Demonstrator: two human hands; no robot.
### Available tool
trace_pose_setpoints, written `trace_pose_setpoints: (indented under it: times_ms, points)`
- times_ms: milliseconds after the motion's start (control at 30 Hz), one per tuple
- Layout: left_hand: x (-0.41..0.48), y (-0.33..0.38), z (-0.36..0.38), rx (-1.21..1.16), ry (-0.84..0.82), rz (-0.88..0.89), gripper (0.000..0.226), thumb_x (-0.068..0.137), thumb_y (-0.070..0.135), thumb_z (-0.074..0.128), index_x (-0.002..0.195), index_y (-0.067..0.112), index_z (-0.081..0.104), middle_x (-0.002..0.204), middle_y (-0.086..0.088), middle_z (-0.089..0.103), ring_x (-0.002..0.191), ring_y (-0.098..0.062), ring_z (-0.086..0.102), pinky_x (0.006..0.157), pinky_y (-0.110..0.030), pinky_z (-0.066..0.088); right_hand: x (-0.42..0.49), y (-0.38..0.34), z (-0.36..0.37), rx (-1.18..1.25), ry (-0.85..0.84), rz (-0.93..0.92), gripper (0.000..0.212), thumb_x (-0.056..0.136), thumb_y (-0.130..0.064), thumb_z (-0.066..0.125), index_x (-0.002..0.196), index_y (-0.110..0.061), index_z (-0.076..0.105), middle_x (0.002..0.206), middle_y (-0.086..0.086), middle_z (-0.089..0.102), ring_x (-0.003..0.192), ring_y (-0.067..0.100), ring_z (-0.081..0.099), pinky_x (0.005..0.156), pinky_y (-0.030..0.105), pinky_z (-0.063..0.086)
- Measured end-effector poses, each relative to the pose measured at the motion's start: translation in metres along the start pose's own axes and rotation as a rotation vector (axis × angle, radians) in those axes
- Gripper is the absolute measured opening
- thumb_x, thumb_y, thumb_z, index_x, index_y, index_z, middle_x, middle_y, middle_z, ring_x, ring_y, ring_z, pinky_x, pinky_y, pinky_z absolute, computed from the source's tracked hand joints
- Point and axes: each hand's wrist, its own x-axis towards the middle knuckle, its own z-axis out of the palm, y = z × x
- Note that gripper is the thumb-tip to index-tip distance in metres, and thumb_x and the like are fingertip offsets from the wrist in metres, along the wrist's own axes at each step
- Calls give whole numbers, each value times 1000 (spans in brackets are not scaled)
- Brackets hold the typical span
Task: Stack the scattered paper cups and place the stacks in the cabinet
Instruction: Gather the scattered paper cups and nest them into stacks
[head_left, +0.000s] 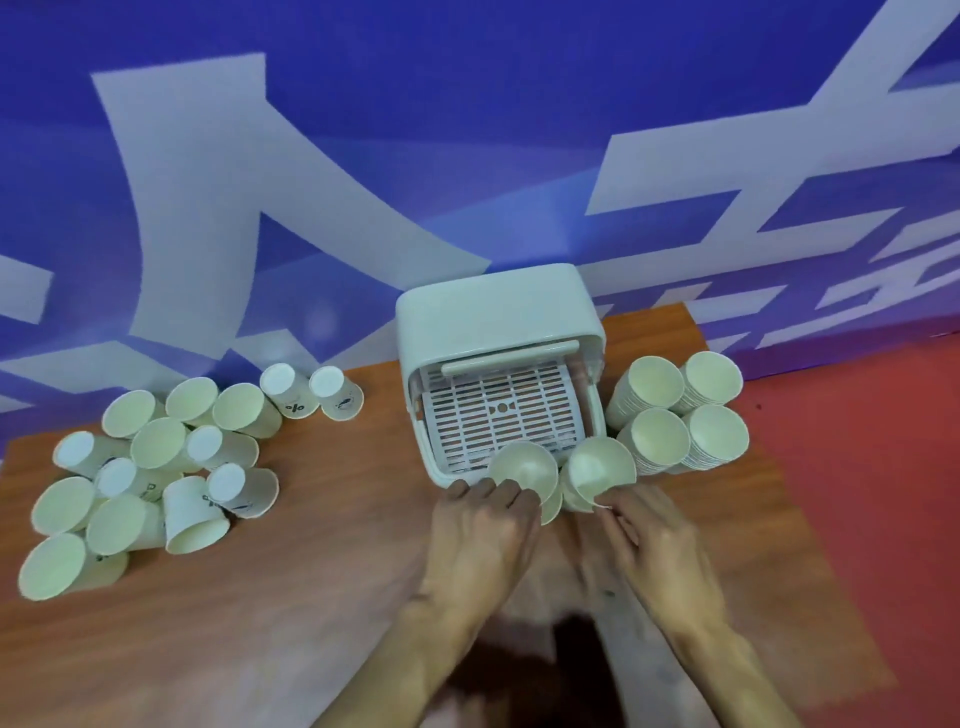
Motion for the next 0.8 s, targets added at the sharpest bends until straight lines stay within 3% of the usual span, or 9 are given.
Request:
trace_pose_setpoints:
  times_ms: [233, 333, 567, 800]
  points:
    - [11, 2, 20, 50, -140, 58, 21, 65, 23, 75, 64, 25, 54, 61, 5, 53, 55, -21, 50, 52, -29, 32, -1, 36, 25, 91, -106, 106, 19, 88, -12, 75, 95, -28, 68, 98, -19, 60, 83, 13, 65, 66, 37, 58]
    - [16, 4, 28, 90, -186, 82, 22, 63, 25, 78, 66, 25, 56, 63, 5, 54, 57, -21, 52, 53, -29, 34, 6, 41, 29, 32, -164, 140, 19, 86, -22, 78, 97, -34, 69, 98, -22, 64, 82, 10, 70, 63, 31, 56]
    - [19, 15, 36, 56, -174, 71, 19, 66, 27, 77, 70, 26, 59, 66, 7, 57, 61, -18, 56, 58, -28, 38, 14, 51, 31, -36, -226, 156, 11, 89, -28, 75, 95, -35, 70, 92, -23, 64, 75, 7, 68, 57, 26, 48]
    - [16, 21, 47, -23, -137, 45, 14, 71, 27, 73, 75, 25, 60, 70, 5, 58, 66, -20, 56, 58, -30, 44, 11, 60, 39, -25, -199, 192, 8, 89, -32, 73, 95, -36, 69, 95, -22, 66, 80, 8, 68, 62, 33, 54]
